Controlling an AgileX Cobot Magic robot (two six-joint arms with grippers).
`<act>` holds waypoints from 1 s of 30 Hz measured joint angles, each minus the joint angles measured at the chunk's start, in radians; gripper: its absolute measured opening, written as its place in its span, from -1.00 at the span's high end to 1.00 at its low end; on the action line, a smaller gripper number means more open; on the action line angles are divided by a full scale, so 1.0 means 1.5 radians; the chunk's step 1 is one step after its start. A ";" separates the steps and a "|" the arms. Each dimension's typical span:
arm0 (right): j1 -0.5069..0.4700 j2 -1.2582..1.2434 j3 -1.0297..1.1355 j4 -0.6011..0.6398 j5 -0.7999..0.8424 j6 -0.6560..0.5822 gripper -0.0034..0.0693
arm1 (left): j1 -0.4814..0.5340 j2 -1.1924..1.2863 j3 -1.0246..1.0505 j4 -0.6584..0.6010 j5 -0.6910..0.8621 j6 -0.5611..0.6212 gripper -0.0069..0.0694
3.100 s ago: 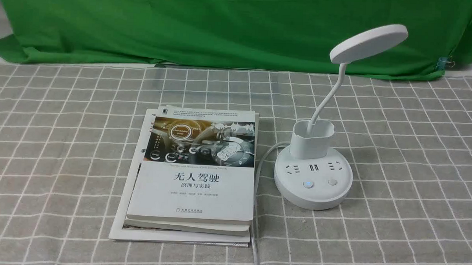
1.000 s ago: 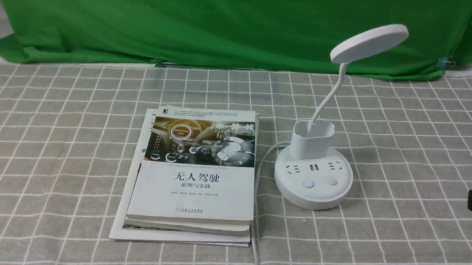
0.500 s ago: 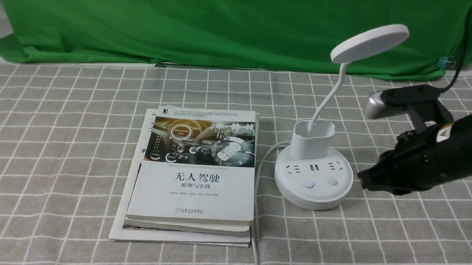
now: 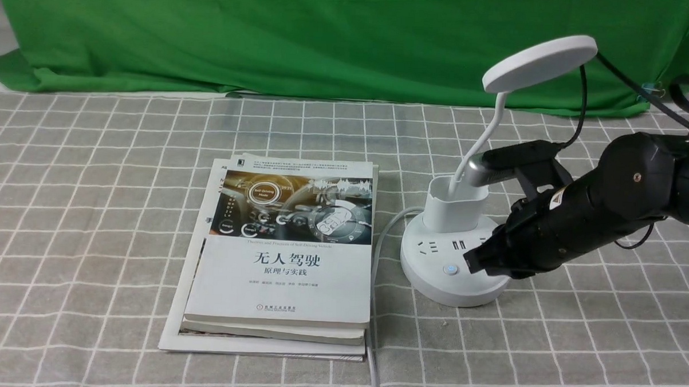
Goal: Turn on the desk lamp on the grey coffee tablecloth with your hand.
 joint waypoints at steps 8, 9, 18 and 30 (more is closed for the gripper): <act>0.000 0.009 -0.023 -0.003 -0.013 -0.001 0.82 | 0.000 0.000 0.000 0.000 0.000 0.000 0.77; 0.000 0.014 -0.023 -0.006 -0.014 -0.001 0.82 | 0.000 0.000 0.000 0.000 0.000 0.000 0.77; -0.001 0.040 -0.029 -0.021 -0.021 0.005 0.82 | 0.000 0.000 0.000 0.000 0.000 0.000 0.77; -0.008 0.047 -0.035 -0.022 -0.021 0.006 0.82 | 0.000 0.000 0.000 0.000 0.000 0.000 0.77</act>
